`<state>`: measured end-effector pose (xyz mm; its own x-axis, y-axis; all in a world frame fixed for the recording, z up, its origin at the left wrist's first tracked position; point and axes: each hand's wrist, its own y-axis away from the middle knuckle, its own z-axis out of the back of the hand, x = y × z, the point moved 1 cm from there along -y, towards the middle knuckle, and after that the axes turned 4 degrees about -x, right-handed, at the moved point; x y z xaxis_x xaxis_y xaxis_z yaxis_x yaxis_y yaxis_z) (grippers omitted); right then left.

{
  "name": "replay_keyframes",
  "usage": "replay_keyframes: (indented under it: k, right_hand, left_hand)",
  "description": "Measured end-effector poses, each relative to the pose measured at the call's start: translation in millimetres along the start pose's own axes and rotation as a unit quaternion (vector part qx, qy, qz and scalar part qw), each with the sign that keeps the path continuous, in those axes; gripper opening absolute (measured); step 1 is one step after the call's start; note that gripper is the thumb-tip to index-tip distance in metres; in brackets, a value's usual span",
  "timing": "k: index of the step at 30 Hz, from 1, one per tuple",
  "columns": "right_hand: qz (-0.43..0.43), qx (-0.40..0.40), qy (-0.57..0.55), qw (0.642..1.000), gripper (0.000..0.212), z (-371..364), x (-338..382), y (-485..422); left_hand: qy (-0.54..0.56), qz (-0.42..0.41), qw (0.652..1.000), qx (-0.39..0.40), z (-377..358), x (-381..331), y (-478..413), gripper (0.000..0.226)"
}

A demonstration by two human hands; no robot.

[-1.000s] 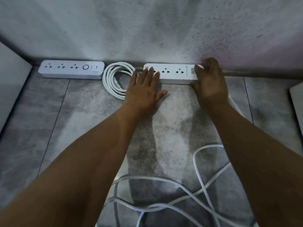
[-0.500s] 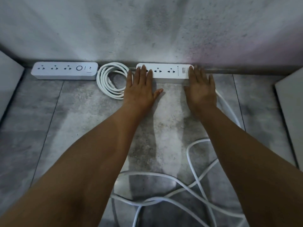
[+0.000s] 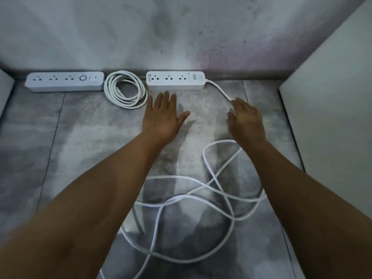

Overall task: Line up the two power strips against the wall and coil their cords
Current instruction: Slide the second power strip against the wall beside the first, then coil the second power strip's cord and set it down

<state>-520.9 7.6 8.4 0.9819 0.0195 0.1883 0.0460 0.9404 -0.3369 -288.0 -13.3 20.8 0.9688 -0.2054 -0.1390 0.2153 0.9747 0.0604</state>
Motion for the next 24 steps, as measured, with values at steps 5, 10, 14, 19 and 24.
replay_keyframes:
  k: [5, 10, 14, 19, 24]
  right_hand:
    - [-0.083, -0.03, 0.003, 0.996, 0.033, 33, -21, 41]
    - [-0.224, 0.052, 0.015, 0.973, 0.043, 54, -33, 73]
    - [-0.268, 0.092, 0.02, 0.959, 0.04, 53, -39, 89]
    - [-0.285, 0.173, 0.07, 0.94, 0.033, 39, -45, 100]
    - [-0.247, 0.124, 0.123, 0.953, 0.025, 42, -43, 97]
  left_hand:
    - [0.028, -0.008, 0.999, 0.017, -6, -16, 34, 0.072]
    - [0.049, -0.027, 0.998, 0.035, -15, -36, 51, 0.069]
    - [0.054, -0.053, 0.997, 0.021, -24, -49, 56, 0.064]
    - [0.05, -0.072, 0.996, 0.022, -35, -59, 56, 0.06]
    - [0.114, -0.107, 0.988, -0.02, -36, -68, 56, 0.051]
